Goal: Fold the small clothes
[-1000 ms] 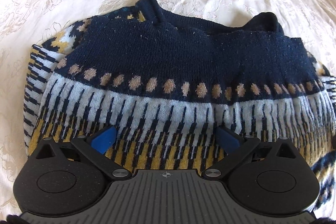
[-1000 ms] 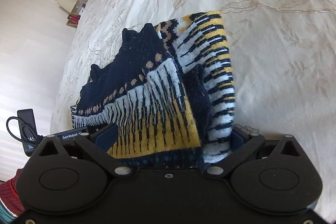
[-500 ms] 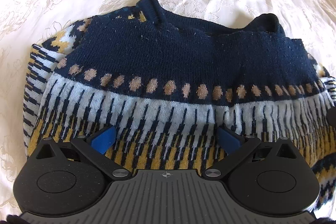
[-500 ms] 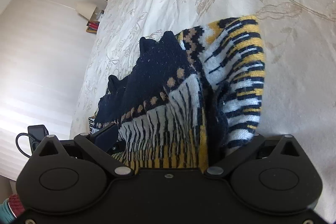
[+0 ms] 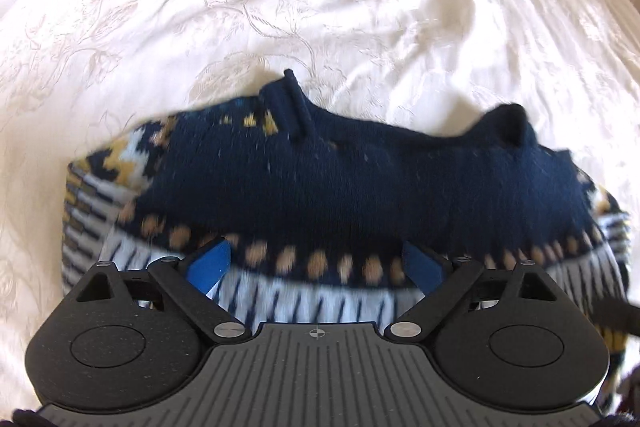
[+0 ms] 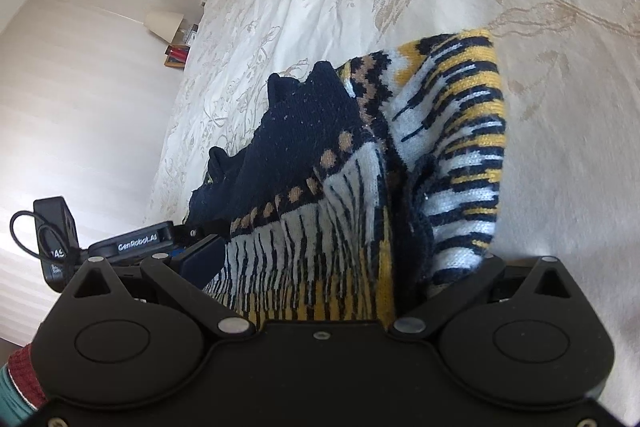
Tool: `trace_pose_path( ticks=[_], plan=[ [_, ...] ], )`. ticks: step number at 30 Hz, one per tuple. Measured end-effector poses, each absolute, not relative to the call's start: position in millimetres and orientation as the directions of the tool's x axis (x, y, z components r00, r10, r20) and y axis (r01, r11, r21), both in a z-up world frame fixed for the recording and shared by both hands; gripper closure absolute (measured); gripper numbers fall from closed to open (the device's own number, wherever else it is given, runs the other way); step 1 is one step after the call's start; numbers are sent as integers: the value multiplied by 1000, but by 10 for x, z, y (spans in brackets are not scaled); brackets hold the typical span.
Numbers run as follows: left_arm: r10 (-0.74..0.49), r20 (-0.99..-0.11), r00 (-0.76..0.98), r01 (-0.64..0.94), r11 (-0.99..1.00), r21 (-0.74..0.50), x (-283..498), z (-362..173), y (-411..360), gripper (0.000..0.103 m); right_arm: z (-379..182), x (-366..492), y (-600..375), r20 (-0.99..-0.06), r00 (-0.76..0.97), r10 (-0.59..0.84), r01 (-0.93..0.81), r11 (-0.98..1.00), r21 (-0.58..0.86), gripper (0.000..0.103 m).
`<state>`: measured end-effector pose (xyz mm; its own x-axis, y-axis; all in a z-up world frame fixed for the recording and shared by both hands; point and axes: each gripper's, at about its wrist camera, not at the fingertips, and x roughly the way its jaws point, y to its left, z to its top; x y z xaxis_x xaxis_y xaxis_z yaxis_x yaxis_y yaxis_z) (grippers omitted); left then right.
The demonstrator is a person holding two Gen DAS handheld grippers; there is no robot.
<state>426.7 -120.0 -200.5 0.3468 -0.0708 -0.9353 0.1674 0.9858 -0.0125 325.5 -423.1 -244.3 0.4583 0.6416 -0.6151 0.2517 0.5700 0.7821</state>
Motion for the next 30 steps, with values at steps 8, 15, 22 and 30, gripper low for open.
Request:
trace_pose_path(
  ticks=[8, 15, 22, 30],
  plan=[
    [-22, -950, 313, 167, 985, 32, 4498, -2191, -1283, 2, -2434, 3212, -4267, -614, 440, 655, 268, 557, 786, 0],
    [-70, -927, 367, 174, 985, -6, 4104, -1843, -976, 16, -2313, 3208, -4264, -664, 418, 620, 310, 590, 746, 7],
    [-80, -933, 351, 88, 995, -52, 3503, -1596, -438, 16, -2085, 3125, -4198, -782, 378, 495, 329, 718, 614, 68],
    [-96, -949, 302, 30, 995, -91, 3007, -1567, 108, 16, -1566, 3277, -3828, -842, 358, 403, 245, 830, 501, 71]
  ],
)
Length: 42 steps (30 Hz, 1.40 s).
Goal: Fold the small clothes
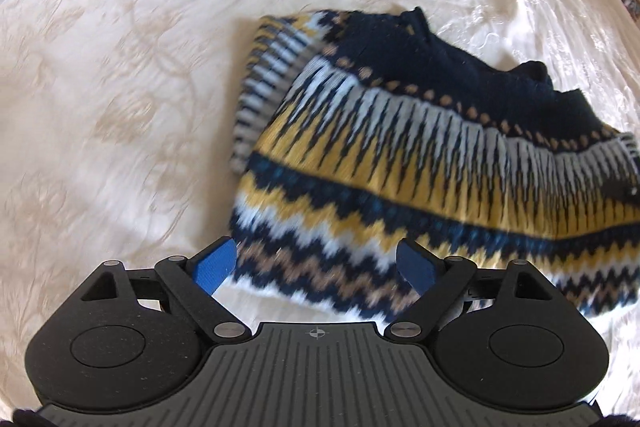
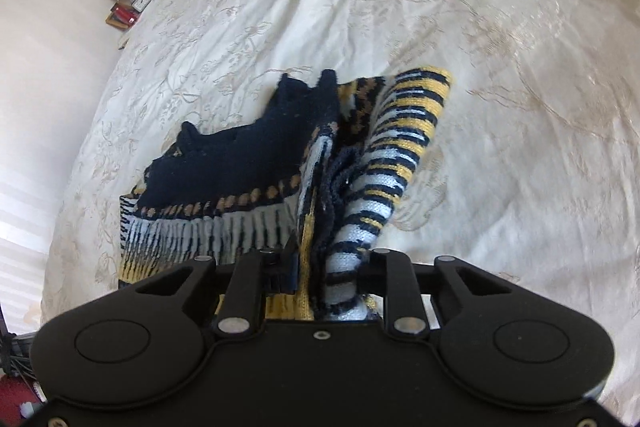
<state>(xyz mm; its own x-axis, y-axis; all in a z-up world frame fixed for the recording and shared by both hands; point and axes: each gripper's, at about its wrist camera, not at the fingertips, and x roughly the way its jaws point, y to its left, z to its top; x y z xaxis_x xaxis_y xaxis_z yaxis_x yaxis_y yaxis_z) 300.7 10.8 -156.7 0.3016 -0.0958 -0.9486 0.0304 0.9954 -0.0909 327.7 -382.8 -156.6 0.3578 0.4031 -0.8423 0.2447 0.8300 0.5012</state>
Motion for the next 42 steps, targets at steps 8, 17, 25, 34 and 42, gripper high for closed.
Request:
trace_pose_path(
  ticks=[8, 17, 25, 34, 42],
  plan=[
    [-142, -938, 317, 15, 989, -145, 2851, -1493, 472, 16, -1099, 3545, -3147, -842, 346, 415, 153, 860, 487, 71],
    [-149, -936, 319, 33, 989, -147, 2700, -1468, 881, 16, -1115, 3784, -2232, -849, 300, 435, 86, 874, 478, 71],
    [-144, -938, 314, -4, 988, -153, 2641, -1493, 1248, 16, -1310, 3918, -1426, -883, 212, 419, 7, 902, 431, 72],
    [-142, -942, 306, -33, 987, -159, 2624, -1543, 1485, 16, -1501, 4008, -919, -929, 152, 337, -40, 942, 334, 62],
    [-153, -940, 304, -12, 986, -165, 2663, -1525, 1498, 16, -1230, 3962, -1022, -796, 282, 535, -36, 836, 548, 52]
  ],
)
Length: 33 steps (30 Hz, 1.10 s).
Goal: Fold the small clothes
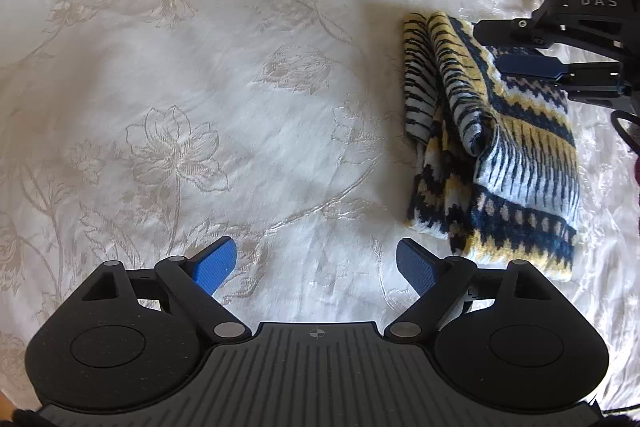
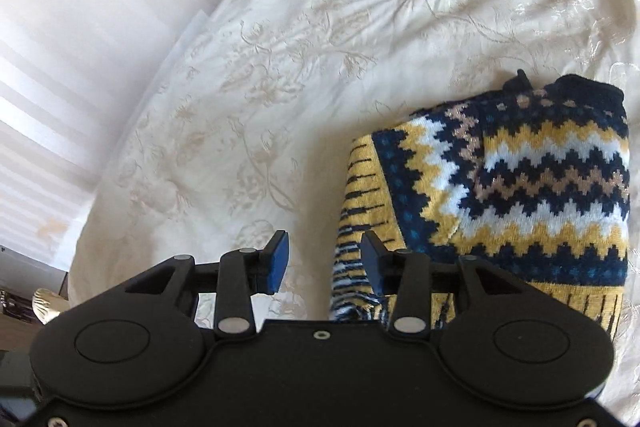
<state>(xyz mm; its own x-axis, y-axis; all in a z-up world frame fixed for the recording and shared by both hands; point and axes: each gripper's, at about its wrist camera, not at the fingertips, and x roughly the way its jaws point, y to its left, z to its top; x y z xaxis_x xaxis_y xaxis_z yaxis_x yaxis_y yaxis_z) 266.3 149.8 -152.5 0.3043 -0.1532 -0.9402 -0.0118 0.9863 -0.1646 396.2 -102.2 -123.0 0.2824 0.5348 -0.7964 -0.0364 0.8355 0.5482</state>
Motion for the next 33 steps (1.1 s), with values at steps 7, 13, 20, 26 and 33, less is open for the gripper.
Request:
trace_pose_path(
  ticks=[7, 13, 20, 26, 33],
  plan=[
    [-199, -919, 339, 25, 979, -203, 2825, -1381, 1421, 16, -1049, 3761, -1430, -813, 350, 466, -20, 871, 490, 46],
    [-280, -895, 348, 57, 959, -277, 3198, -1310, 1245, 16, -1090, 3366, -1491, -868, 305, 393, -113, 920, 376, 40],
    [-392, -872, 292, 82, 919, -386, 3714, -1405, 982, 16, -1175, 2742, -893, -900, 327, 287, -410, 901, 139, 32],
    [-411, -877, 246, 120, 911, -394, 3848, -1441, 853, 16, -1345, 2374, -322, -882, 437, 179, -631, 760, -158, 26],
    [-454, -871, 190, 105, 891, -441, 3853, -1494, 890, 16, -1404, 2482, -272, -874, 465, 139, -640, 735, -223, 85]
  ],
)
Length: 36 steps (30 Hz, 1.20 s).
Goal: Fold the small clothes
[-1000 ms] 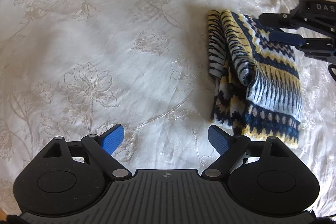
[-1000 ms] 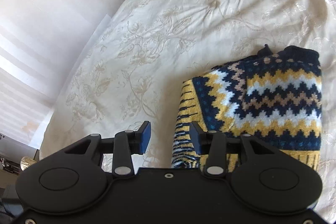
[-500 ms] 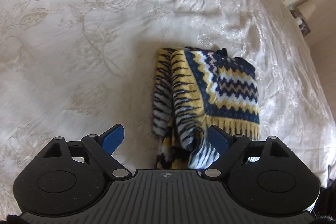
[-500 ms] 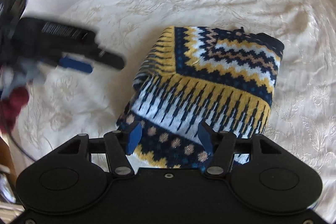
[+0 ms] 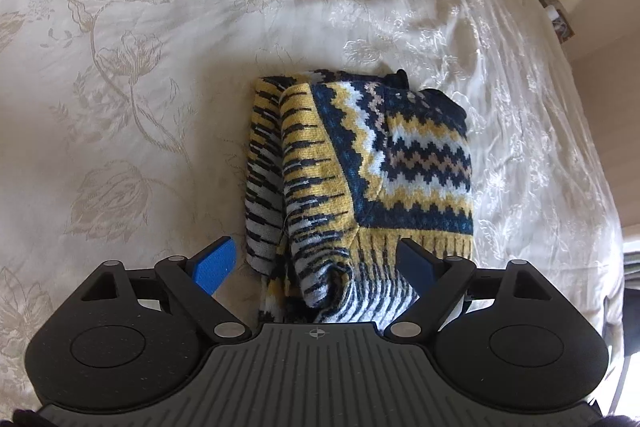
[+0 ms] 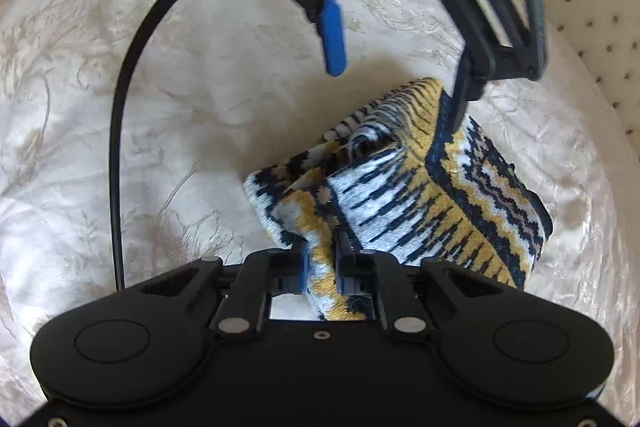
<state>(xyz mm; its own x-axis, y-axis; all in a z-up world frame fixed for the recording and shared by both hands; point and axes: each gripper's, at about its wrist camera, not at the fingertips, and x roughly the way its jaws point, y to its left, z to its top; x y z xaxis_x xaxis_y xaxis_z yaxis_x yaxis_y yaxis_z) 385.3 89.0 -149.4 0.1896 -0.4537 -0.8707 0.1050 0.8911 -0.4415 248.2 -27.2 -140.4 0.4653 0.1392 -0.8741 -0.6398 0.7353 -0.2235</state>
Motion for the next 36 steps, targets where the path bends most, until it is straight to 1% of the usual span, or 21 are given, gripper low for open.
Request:
trace_pose_path(
  ticks=[2, 7, 12, 15, 17, 20, 22, 25, 28, 30, 33, 35, 36],
  plan=[
    [-471, -863, 184, 93, 882, -462, 3861, -1490, 905, 16, -1265, 2576, -416, -860, 488, 152, -568, 803, -181, 90],
    [-530, -836, 143, 56, 847, -528, 3913, -1562, 877, 16, -963, 2676, -732, -834, 523, 176, -412, 909, -66, 90],
    [-581, -806, 113, 16, 812, -583, 4004, -1727, 779, 17, -933, 2674, -798, -838, 504, 209, -387, 922, -2, 90],
    [-588, -800, 119, 6, 806, -591, 4079, -1790, 717, 26, -983, 2664, -747, -843, 487, 229, -409, 912, 11, 90],
    [-568, -812, 129, 11, 820, -572, 4120, -1808, 689, 29, -1015, 2659, -726, -845, 480, 237, -421, 907, 16, 90],
    [-557, -818, 146, 23, 828, -560, 4161, -1831, 685, 45, -1036, 2656, -703, -847, 470, 248, -424, 905, 30, 90],
    [-540, -822, 179, 42, 839, -542, 4156, -1814, 703, 90, -1049, 2654, -693, -849, 464, 254, -425, 905, 38, 90],
    [-536, -815, 218, 110, 844, -526, 4124, -1680, 699, 90, -1035, 2657, -689, -846, 461, 269, -423, 904, 57, 90],
    [-545, -790, 280, 230, 837, -496, 4082, -1429, 693, 90, -968, 2702, -704, -827, 474, 302, -405, 909, 100, 90],
    [-538, -790, 295, 272, 840, -470, 4099, -1384, 722, 89, -978, 2753, -641, -825, 468, 318, -421, 900, 109, 90],
    [-495, -832, 250, 207, 867, -453, 4196, -1601, 809, 89, -1185, 2878, -468, -857, 395, 332, -460, 879, 128, 89],
    [-467, -855, 224, 157, 883, -442, 4213, -1776, 870, 88, -1390, 2932, -336, -883, 325, 339, -498, 855, 145, 87],
    [-461, -859, 222, 139, 887, -440, 4201, -1835, 900, 87, -1485, 2942, -282, -896, 298, 330, -516, 845, 140, 82]
  ],
)
